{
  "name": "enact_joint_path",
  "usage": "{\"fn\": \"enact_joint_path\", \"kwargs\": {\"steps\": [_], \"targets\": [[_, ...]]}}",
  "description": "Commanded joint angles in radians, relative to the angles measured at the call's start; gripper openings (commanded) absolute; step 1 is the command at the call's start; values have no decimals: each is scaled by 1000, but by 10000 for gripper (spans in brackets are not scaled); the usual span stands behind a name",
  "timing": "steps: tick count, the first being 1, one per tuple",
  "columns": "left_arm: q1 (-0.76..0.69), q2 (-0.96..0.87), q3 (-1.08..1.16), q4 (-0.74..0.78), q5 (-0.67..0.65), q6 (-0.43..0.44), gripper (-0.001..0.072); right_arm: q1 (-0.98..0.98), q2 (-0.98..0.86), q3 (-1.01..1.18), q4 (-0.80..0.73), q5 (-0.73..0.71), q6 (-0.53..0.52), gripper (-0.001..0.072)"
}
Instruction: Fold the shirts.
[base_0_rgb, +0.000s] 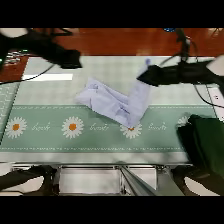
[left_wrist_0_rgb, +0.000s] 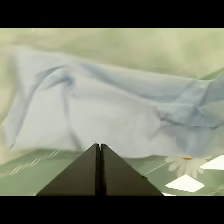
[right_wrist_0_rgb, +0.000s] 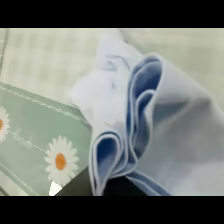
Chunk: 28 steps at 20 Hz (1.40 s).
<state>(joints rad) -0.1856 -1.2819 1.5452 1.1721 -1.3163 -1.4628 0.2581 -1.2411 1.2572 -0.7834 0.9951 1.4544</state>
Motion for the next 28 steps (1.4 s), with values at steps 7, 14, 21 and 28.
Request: {"fn": "enact_joint_path", "kwargs": {"steps": [7,14,21,28], "targets": [[160,615,-750,39,135,-61,23,220,-627,513,177,-58,4,21],[160,587,-830,-29,209,-61,23,263,-751,586,327,-117,-45,372],[160,510,-829,-50,311,-61,24,137,-681,586,359,124,-54,403],[160,510,-830,-53,322,-61,24,-70,-147,322,-557,345,181,403]]}}
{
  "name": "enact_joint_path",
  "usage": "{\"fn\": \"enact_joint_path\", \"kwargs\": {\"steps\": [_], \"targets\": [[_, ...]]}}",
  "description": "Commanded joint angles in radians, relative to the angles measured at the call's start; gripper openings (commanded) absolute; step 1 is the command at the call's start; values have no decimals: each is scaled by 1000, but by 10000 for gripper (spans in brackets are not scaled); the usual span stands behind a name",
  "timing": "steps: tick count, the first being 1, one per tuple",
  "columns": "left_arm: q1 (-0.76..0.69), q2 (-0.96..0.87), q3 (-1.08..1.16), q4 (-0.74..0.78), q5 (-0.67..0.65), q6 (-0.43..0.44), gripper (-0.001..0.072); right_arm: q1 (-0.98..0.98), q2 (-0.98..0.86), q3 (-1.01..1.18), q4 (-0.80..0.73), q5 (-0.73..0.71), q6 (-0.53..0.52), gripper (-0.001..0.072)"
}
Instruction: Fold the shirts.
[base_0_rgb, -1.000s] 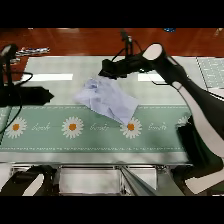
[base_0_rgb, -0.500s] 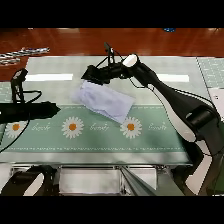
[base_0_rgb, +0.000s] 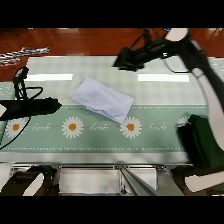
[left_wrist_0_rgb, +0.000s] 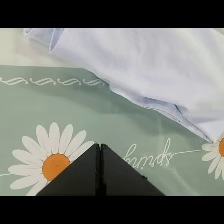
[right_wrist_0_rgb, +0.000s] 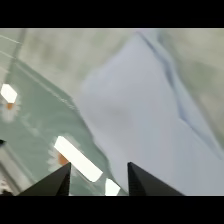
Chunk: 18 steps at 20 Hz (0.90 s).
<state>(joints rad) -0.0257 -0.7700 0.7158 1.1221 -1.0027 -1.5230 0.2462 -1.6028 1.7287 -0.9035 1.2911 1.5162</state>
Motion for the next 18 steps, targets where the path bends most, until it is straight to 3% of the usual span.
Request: {"fn": "enact_joint_path", "kwargs": {"steps": [1,4,7,10,18], "targets": [[0,-2,0,-8,8,-1,24,-74,315,-285,-492,-4,143,403],[0,-2,0,-29,8,-1,24,-132,560,-714,-436,-238,220,404],[-2,-3,0,-38,8,-1,24,-157,674,-1044,-201,-515,272,410],[-2,-3,0,-42,8,-27,23,-115,624,-1183,54,-649,167,410],[-2,-6,0,-42,5,-27,23,-51,312,-1146,549,-658,-193,410]]}}
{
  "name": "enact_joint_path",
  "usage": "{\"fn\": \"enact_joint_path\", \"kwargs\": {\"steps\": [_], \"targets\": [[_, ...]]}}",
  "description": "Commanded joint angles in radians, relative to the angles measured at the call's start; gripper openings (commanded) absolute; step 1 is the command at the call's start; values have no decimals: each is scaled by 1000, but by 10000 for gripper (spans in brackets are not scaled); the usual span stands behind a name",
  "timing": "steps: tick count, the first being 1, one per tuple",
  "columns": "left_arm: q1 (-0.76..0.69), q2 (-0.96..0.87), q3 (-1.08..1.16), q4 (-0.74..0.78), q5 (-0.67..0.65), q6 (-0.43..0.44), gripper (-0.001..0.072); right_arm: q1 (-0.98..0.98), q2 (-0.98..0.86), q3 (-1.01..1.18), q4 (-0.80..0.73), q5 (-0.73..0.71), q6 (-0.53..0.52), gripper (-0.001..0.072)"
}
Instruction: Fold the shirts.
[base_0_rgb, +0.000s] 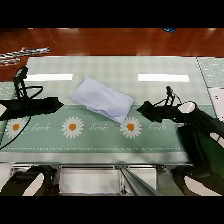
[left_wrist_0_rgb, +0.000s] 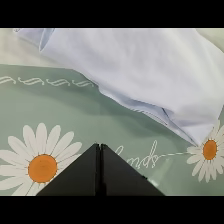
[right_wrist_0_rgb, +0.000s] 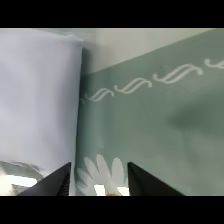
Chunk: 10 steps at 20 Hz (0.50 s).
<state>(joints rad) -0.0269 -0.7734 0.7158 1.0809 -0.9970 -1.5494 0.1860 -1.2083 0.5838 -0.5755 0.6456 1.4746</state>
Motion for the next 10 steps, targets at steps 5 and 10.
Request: {"fn": "enact_joint_path", "kwargs": {"steps": [5,10], "targets": [[-1,-42,-1,-10,-1,-1,24,11,-224,99,269,79,-209,410],[-19,-61,-3,-24,3,-1,24,112,-375,267,282,135,-203,409]]}}
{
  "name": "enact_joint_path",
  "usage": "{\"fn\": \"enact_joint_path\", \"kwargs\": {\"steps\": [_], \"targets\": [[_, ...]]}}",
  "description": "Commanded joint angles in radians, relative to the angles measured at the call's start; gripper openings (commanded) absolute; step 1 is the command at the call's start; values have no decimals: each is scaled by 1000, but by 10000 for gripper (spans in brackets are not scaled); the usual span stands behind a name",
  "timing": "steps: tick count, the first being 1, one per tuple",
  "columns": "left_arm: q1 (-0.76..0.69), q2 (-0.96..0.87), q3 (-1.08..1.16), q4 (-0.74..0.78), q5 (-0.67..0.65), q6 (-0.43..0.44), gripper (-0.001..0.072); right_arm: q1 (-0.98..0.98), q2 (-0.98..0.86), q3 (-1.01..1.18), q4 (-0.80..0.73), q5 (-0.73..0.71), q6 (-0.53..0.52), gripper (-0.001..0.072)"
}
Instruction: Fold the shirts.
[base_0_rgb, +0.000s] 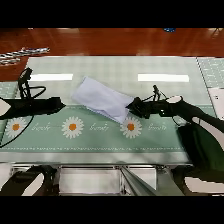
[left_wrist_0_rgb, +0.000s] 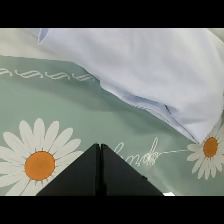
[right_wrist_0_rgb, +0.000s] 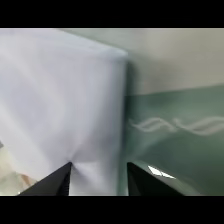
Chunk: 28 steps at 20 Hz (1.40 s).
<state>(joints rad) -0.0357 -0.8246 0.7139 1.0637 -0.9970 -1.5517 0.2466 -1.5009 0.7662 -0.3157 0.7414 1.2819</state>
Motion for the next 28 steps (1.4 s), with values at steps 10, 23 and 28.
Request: {"fn": "enact_joint_path", "kwargs": {"steps": [10,23,28], "targets": [[-27,-11,-2,-6,3,2,24,90,-120,602,-246,194,81,21],[-27,-11,-2,-37,-2,2,24,-407,196,954,-447,575,264,21],[-27,-11,-2,-53,-1,2,24,-758,350,954,-523,781,335,21]]}}
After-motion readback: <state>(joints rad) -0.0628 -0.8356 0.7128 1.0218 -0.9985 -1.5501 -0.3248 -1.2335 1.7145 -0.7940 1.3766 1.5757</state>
